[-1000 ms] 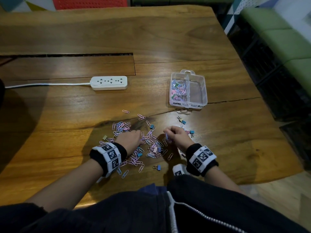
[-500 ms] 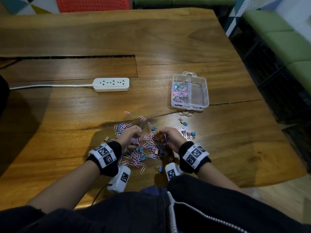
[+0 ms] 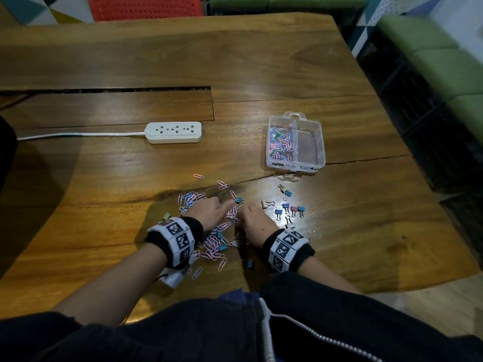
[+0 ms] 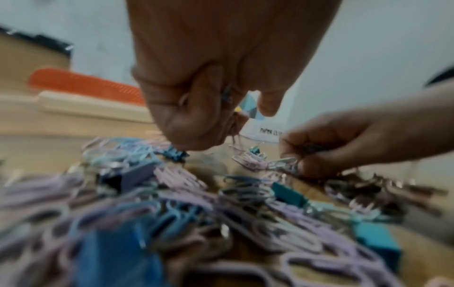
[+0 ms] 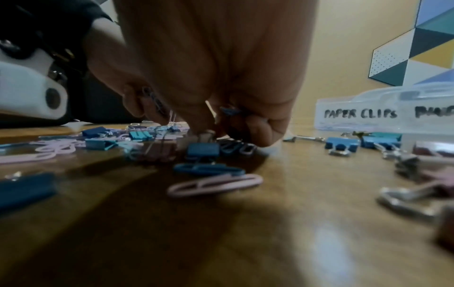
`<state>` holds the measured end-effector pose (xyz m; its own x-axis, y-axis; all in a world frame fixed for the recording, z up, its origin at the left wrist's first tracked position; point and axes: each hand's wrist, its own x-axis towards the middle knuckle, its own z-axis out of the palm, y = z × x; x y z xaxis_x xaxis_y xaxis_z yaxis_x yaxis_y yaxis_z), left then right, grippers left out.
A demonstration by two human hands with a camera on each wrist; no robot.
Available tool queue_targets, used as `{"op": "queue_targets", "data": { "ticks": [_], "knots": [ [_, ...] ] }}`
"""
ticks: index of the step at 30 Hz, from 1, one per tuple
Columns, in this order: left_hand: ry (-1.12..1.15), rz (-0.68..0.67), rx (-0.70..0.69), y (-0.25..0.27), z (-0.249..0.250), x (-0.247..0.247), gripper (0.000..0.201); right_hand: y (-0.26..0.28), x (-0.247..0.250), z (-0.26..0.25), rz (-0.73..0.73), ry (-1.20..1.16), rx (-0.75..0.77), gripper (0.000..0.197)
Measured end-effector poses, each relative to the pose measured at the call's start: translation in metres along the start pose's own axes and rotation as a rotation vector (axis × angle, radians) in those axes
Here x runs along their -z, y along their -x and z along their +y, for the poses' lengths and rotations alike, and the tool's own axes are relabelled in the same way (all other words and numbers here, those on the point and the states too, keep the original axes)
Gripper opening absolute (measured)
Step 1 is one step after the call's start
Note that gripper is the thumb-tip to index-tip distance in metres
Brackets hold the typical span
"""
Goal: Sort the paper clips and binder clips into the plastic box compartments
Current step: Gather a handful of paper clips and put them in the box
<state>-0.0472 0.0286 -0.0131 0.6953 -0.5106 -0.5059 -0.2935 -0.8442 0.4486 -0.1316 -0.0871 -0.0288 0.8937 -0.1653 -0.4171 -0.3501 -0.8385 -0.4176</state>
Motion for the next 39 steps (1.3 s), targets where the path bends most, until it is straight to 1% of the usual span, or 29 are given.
{"op": "queue_targets", "data": {
  "ticks": [1,3,4,6,7,9,10,12,15,18,20,21,23,25,27,29,30,32,33,34,35,39],
  "knots": [
    [-0.124,0.011,0.011,-0.002,0.002,-0.002,0.062,0.001,0.001,0.001,-0.011,-0.008,-0.002,0.03],
    [-0.298,0.048,0.03,-0.006,0.008,-0.005,0.07,0.005,0.005,0.004,-0.029,-0.063,-0.017,0.027],
    [-0.352,0.071,0.032,-0.007,0.012,-0.006,0.07,0.008,0.007,0.005,-0.026,-0.107,-0.031,0.021],
    [-0.431,0.101,0.019,-0.012,0.017,-0.009,0.067,0.015,0.014,0.01,0.03,-0.217,-0.055,0.003],
    [-0.465,0.109,0.008,-0.013,0.019,-0.01,0.063,0.018,0.018,0.013,0.067,-0.291,-0.067,0.009],
    [-0.487,0.096,-0.038,-0.014,0.021,-0.015,0.055,0.025,0.028,0.019,0.108,-0.483,-0.099,0.022],
    [-0.48,0.074,-0.071,-0.013,0.021,-0.019,0.05,0.027,0.034,0.022,0.119,-0.573,-0.114,0.026],
    [-0.474,0.025,-0.132,-0.011,0.019,-0.026,0.042,0.026,0.047,0.031,0.135,-0.708,-0.132,0.026],
    [-0.491,-0.023,-0.174,-0.007,0.014,-0.028,0.035,0.015,0.07,0.043,0.167,-0.848,-0.122,0.023],
    [-0.449,-0.061,-0.197,-0.003,0.012,-0.019,0.029,-0.001,0.096,0.049,0.19,-0.921,-0.125,0.023],
    [-0.319,-0.076,-0.188,0.001,0.015,-0.009,0.023,-0.016,0.111,0.054,0.231,-0.898,-0.132,0.024],
    [-0.201,-0.091,-0.163,0.001,0.016,-0.003,0.022,-0.024,0.117,0.056,0.26,-0.876,-0.144,0.024],
    [0.105,-0.134,-0.082,0.001,0.026,0.014,0.025,-0.04,0.127,0.06,0.328,-0.795,-0.184,0.019],
    [0.496,-0.191,0.042,-0.007,0.042,0.032,0.029,-0.056,0.137,0.063,0.402,-0.716,-0.245,0.01],
    [0.831,-0.242,0.134,-0.025,0.062,0.051,0.031,-0.075,0.144,0.067,0.448,-0.68,-0.329,0.013],
    [1.024,-0.284,0.159,-0.046,0.085,0.064,0.032,-0.09,0.151,0.071,0.445,-0.708,-0.411,0.019],
    [1.075,-0.299,0.163,-0.056,0.098,0.069,0.033,-0.096,0.153,0.074,0.426,-0.731,-0.431,0.02],
    [1.137,-0.281,0.164,-0.07,0.123,0.075,0.036,-0.104,0.154,0.079,0.374,-0.788,-0.445,0.019],
    [1.16,-0.265,0.164,-0.076,0.134,0.077,0.037,-0.106,0.154,0.081,0.362,-0.832,-0.446,0.018],
    [1.184,-0.254,0.16,-0.081,0.145,0.078,0.037,-0.108,0.152,0.084,0.355,-0.897,-0.438,0.014],
    [1.197,-0.238,0.158,-0.087,0.153,0.078,0.036,-0.107,0.151,0.084,0.361,-0.949,-0.424,0.014],
    [1.208,-0.21,0.164,-0.099,0.179,0.074,0.019,-0.087,0.15,0.079,0.44,-1.106,-0.355,0.035]
  ]
}}
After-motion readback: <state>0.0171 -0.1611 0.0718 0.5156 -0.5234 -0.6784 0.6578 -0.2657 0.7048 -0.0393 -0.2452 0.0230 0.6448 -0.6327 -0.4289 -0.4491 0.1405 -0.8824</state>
